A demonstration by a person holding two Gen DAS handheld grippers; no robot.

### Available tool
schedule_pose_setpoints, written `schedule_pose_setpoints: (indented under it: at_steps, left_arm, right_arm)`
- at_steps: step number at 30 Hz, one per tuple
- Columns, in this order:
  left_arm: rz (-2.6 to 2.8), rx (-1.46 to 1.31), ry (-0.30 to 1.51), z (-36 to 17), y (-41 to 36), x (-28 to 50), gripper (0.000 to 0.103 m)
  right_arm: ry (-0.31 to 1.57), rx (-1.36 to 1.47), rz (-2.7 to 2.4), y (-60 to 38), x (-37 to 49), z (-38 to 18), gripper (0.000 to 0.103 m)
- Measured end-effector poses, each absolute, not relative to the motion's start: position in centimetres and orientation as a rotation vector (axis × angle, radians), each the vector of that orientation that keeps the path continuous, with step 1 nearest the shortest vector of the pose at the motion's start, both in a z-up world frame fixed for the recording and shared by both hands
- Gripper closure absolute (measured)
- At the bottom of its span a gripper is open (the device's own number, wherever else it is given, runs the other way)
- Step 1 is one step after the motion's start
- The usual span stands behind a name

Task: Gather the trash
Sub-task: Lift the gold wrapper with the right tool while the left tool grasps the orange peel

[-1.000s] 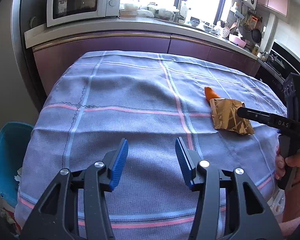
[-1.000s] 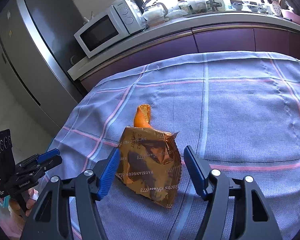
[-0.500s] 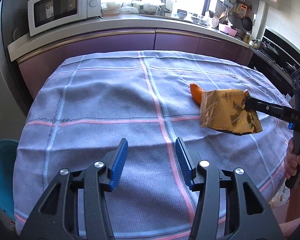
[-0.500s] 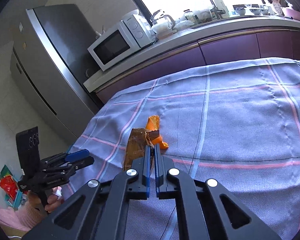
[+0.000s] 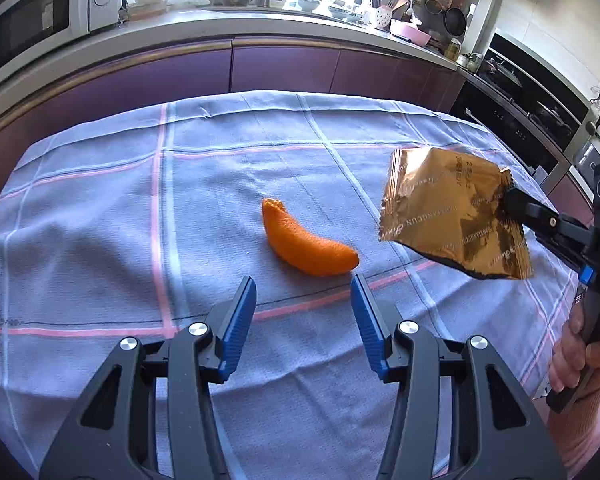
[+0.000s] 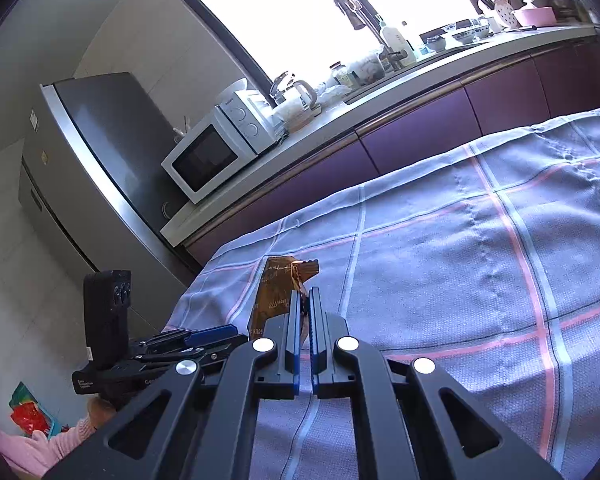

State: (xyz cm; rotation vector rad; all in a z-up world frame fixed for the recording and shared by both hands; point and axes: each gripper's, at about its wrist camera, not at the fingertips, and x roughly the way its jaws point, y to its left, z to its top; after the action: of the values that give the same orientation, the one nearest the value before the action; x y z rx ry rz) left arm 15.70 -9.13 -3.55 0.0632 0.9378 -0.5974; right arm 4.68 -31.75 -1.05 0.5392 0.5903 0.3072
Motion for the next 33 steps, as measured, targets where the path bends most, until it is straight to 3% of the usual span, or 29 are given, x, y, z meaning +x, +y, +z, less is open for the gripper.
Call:
schedule_pose_setpoints:
  at_steps: [12,17,21,33]
  left_arm:
    - [-0.599,-0.082,1.045,-5.7,-10.5,19.9,0.057]
    - [-0.595,-0.083,1.037,-5.9,-10.3,19.9,0.068]
    - [-0.589,-0.07,1.0,-5.3,-9.8,19.1,0.084]
    - [-0.52,-0.033,0.888,-2.8,-3.8,14.7,0.088]
  right_arm:
    - [0.61,0.573,0.311,-32.5,5.6,-2.5,0.1]
    - [0.618,0.581,0.319,-32.3,5.8,-2.9,0.1]
    - [0.621,0.582,0.33,-31.5,6.0,-3.0,0.1]
    - [0.638,0.566,0.406,-27.8,7.2,-2.4,0.1]
